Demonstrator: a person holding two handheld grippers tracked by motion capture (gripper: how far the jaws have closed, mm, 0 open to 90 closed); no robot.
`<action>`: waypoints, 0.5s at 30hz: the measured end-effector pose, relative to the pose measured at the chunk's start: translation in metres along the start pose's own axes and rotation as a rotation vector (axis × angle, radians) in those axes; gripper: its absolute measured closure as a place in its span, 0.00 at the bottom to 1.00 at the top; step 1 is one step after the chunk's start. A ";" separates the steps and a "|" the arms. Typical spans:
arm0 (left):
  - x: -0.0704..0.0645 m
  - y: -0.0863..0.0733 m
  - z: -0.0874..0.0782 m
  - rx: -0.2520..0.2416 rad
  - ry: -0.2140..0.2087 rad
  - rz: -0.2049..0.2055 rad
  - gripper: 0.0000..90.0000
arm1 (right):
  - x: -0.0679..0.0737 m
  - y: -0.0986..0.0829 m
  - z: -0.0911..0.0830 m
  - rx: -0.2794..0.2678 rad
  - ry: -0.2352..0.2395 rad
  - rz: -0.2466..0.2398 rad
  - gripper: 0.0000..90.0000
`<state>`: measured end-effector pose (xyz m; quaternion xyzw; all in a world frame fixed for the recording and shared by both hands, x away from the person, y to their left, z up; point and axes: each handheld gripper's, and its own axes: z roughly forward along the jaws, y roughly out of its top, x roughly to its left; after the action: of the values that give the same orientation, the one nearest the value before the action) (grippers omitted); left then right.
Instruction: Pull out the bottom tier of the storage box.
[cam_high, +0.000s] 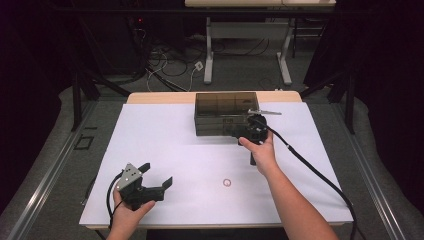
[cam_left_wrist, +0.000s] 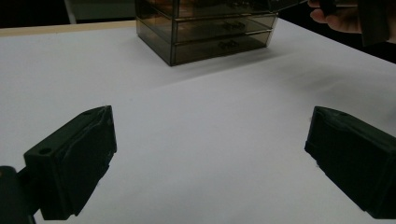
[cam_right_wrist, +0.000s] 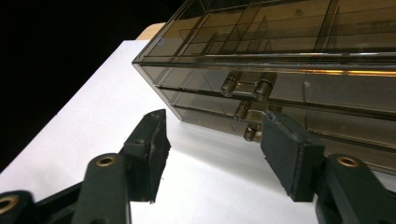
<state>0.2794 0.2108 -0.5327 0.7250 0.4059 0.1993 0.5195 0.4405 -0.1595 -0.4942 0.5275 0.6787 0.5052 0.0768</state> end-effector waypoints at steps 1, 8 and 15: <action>0.000 0.000 0.000 0.000 0.001 -0.002 0.02 | 0.000 0.000 0.002 -0.001 0.004 0.017 0.47; 0.000 -0.001 0.000 0.003 0.001 -0.004 0.02 | -0.003 -0.006 0.017 0.027 0.010 0.108 0.51; 0.001 -0.002 0.000 0.006 0.006 -0.006 0.03 | -0.006 -0.017 0.031 0.054 0.005 0.178 0.58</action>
<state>0.2794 0.2121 -0.5349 0.7245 0.4103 0.1988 0.5169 0.4516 -0.1440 -0.5247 0.5861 0.6429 0.4928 0.0156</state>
